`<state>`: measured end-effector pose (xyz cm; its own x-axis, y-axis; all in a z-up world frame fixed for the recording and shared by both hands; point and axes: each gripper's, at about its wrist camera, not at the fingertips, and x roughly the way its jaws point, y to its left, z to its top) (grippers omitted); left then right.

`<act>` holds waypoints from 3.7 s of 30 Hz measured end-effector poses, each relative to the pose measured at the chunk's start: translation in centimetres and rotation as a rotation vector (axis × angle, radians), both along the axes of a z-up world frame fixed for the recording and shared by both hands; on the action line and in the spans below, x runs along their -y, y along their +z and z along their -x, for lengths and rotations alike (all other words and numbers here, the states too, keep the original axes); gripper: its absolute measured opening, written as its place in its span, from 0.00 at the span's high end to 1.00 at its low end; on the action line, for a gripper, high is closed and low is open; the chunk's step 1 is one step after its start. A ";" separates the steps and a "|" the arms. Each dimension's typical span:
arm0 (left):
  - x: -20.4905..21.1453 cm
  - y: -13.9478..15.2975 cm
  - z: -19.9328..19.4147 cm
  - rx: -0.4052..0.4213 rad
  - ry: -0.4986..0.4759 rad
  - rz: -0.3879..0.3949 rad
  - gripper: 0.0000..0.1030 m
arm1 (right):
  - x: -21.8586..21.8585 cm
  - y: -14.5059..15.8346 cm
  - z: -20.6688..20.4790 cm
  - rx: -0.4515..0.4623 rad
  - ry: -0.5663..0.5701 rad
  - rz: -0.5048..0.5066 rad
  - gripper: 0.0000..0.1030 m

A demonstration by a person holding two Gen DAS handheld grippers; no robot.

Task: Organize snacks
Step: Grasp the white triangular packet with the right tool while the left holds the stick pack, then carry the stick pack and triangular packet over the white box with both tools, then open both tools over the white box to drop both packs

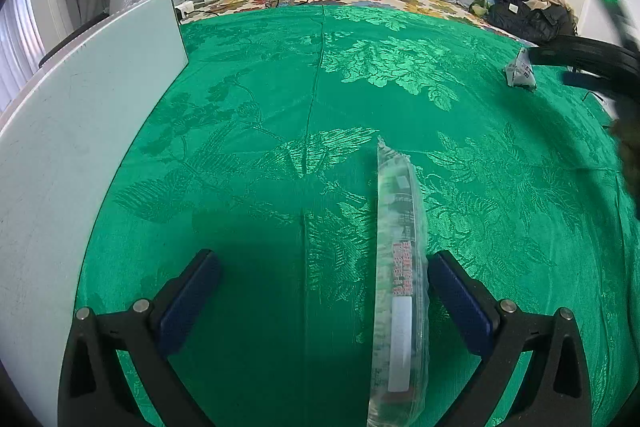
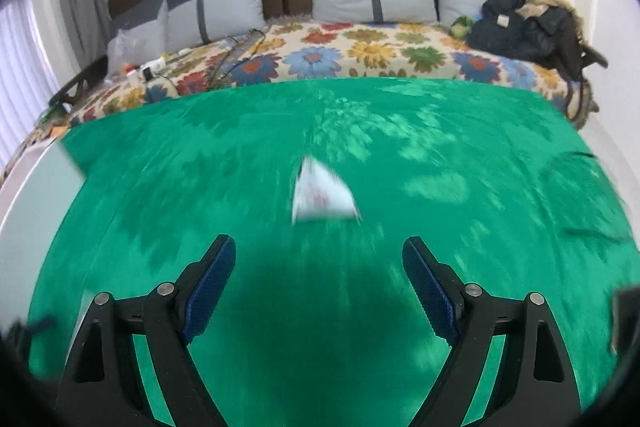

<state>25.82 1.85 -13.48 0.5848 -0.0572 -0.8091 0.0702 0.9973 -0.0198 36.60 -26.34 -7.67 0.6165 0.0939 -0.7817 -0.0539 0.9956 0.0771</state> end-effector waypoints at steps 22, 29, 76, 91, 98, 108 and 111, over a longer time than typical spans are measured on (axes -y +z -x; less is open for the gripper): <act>0.0 -0.1 0.0 -0.001 0.000 0.000 0.00 | -0.4 0.1 3.9 -0.096 0.084 -0.077 0.54; 0.0 -0.1 0.0 -0.001 -0.001 0.000 0.00 | -1.7 -0.5 16.2 -0.061 0.099 -0.070 0.53; -4.1 5.4 6.3 -0.140 -0.165 0.352 0.83 | -3.0 2.7 21.3 -0.122 0.117 -0.081 0.59; -26.4 18.7 17.0 0.100 0.170 0.361 0.82 | -28.7 13.1 22.9 -0.072 0.632 -0.275 0.57; -34.2 14.2 18.0 0.022 0.375 0.170 0.75 | -41.9 12.3 21.7 -0.142 0.747 -0.317 0.43; -34.1 16.3 20.0 0.139 0.517 -0.026 0.05 | -42.5 11.8 21.4 -0.121 0.703 -0.221 0.33; -33.2 17.6 20.7 0.173 0.566 -0.145 0.00 | -42.2 12.1 21.9 -0.086 0.701 -0.134 0.31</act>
<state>5.12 35.05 4.16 0.6157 0.4047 -0.6761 -0.4818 0.8723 0.0834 14.69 15.85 4.38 0.3124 0.5437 -0.7790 -0.6655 0.7105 0.2290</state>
